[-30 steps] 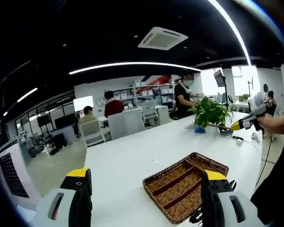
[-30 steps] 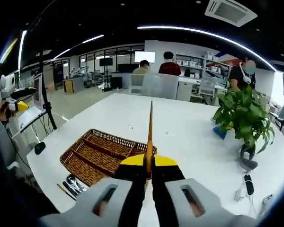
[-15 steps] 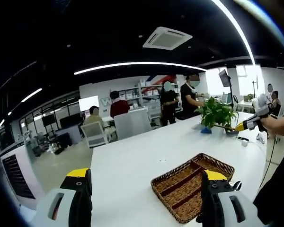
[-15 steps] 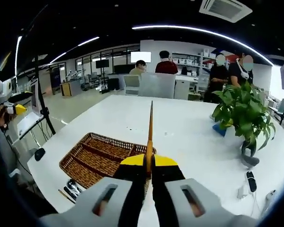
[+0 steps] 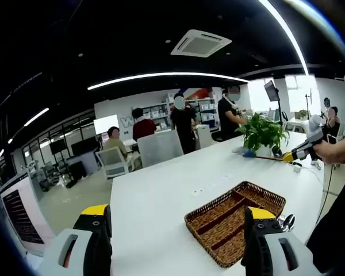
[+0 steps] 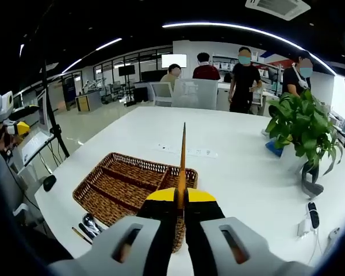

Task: Arrange the knives, forks, and spoons in their matching storage slots by inserting each utensil handle-first until every utensil is classified and aligned in the correct compartment

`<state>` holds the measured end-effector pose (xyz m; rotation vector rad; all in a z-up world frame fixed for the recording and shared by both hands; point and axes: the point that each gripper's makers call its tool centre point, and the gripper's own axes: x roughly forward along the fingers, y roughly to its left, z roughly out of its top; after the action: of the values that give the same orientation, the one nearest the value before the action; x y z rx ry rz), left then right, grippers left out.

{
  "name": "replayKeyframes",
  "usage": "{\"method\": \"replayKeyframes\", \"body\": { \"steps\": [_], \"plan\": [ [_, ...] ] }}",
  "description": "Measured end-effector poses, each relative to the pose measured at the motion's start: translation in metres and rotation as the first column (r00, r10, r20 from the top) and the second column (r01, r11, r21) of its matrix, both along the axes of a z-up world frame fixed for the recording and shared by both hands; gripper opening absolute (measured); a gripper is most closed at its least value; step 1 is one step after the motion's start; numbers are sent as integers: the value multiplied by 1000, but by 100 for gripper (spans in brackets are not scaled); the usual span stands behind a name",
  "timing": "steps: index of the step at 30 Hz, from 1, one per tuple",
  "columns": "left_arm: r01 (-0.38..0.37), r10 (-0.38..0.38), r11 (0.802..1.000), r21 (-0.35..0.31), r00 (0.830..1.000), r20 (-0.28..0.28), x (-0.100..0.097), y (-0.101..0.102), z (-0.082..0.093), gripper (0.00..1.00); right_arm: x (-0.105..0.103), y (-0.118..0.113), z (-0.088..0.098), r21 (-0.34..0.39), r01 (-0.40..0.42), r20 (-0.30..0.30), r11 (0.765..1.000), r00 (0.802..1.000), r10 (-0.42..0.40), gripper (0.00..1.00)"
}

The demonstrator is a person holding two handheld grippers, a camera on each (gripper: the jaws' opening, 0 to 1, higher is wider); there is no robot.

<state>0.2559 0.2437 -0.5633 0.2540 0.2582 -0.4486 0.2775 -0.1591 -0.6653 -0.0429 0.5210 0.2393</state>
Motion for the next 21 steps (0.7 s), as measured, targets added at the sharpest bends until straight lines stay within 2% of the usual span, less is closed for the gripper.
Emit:
{"method": "replayKeyframes", "body": {
  "steps": [8,21],
  "plan": [
    [-23,23,1000,-12,1000,-1,3,8,-1,100,3,12,-23,12,-3,-37,1000,999,3,1],
    [-25,25,1000,11,1000,-17,3,14,-10,100,-4,23,-63,9,-5,-110,1000,994,6,1]
  ]
}}
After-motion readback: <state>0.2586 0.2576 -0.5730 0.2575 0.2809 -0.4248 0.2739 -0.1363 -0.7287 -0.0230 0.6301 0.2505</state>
